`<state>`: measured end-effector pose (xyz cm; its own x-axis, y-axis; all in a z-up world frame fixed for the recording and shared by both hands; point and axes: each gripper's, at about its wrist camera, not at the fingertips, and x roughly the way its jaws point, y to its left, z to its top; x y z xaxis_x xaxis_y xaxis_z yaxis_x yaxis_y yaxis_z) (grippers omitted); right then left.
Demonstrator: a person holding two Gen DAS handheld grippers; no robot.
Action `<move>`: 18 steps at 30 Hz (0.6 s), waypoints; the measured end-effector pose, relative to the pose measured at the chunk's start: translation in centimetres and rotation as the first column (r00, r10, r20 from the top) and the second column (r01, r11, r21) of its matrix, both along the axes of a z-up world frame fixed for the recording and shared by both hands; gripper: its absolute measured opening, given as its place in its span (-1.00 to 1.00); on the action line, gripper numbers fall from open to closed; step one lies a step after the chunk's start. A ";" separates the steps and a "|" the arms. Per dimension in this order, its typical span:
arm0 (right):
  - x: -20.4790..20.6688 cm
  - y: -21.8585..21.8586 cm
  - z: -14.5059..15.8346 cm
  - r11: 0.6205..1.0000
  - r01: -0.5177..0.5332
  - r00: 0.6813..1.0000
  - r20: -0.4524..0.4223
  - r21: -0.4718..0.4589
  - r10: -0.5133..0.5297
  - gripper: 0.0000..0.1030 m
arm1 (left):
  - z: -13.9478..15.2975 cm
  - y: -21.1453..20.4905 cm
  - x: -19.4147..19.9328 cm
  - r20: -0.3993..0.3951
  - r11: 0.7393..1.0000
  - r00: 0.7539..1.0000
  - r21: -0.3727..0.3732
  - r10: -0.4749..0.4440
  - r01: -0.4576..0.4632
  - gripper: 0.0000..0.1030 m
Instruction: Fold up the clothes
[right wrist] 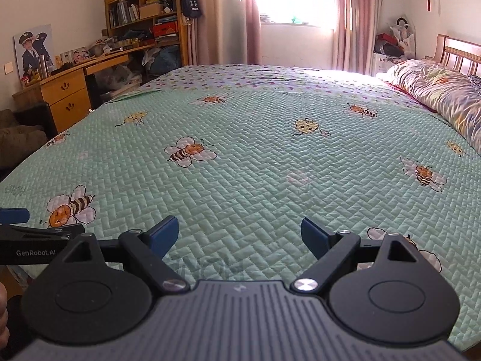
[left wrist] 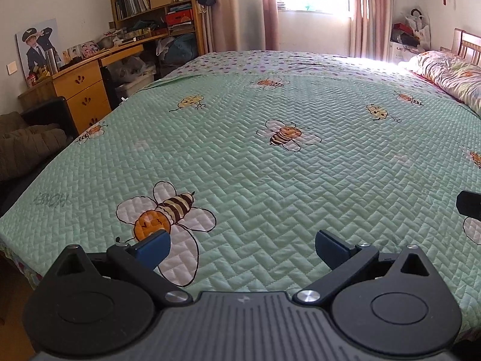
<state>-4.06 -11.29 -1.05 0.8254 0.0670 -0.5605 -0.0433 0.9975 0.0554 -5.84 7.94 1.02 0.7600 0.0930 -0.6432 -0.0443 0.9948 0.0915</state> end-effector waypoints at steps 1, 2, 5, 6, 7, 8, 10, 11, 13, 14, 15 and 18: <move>0.0 0.0 0.0 1.000 -0.001 1.000 0.000 -0.001 0.001 0.73 | 0.1 -0.1 -0.1 0.000 1.000 1.000 -0.004 -0.003 0.003 0.99; -0.1 0.1 0.0 1.000 -0.002 1.000 0.001 -0.003 0.002 0.73 | 0.2 -0.1 -0.2 0.000 1.000 1.000 -0.008 -0.007 0.007 0.99; -0.3 0.1 0.1 1.000 -0.005 1.000 0.003 0.003 0.005 0.73 | 0.6 -0.3 -0.3 0.004 1.000 1.000 -0.010 -0.013 0.013 0.99; -0.4 0.1 0.2 1.000 -0.006 1.000 0.006 0.002 0.006 0.73 | 0.8 -0.3 -0.4 0.004 1.000 1.000 -0.012 -0.014 0.014 0.99; -0.6 0.1 0.3 1.000 -0.007 1.000 0.009 0.000 0.007 0.73 | 1.0 -0.3 -0.4 0.006 1.000 1.000 -0.022 -0.016 0.016 0.99; -0.7 0.2 0.3 1.000 -0.008 1.000 0.012 -0.001 0.008 0.73 | 1.2 -0.3 -0.5 0.007 0.999 1.000 -0.037 -0.019 0.019 0.99; -0.9 0.2 0.4 1.000 -0.009 1.000 0.014 0.001 0.009 0.73 | 1.6 0.0 -0.4 -0.009 0.997 1.000 -0.074 -0.018 0.017 0.99; -0.9 0.2 0.5 1.000 -0.010 1.000 0.015 0.002 0.010 0.73 | 1.7 0.1 -0.4 -0.011 0.996 1.000 -0.092 -0.017 0.016 0.99; -1.0 0.1 0.5 1.000 -0.008 1.000 0.016 0.004 0.008 0.73 | 1.8 0.3 -0.4 -0.009 0.994 1.000 -0.110 -0.016 0.015 0.99; -1.1 0.1 0.5 1.000 -0.008 1.000 0.016 0.004 0.008 0.73 | 1.9 0.3 -0.5 -0.004 0.994 1.000 -0.107 -0.015 0.014 0.99; -1.1 0.1 0.5 1.000 -0.008 1.000 0.017 0.004 0.008 0.73 | 1.9 0.2 -0.6 0.000 0.995 1.000 -0.098 -0.017 0.016 0.99; -1.2 0.2 0.6 1.000 -0.010 1.000 0.020 0.005 0.010 0.73 | 2.0 0.0 -0.9 0.008 0.996 1.000 -0.082 -0.025 0.025 0.99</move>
<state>-5.29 -11.07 -0.46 0.8355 0.0783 -0.5439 -0.0546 0.9967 0.0595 -6.72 7.92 2.99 0.7660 0.0207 -0.6425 -0.0196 0.9998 0.0089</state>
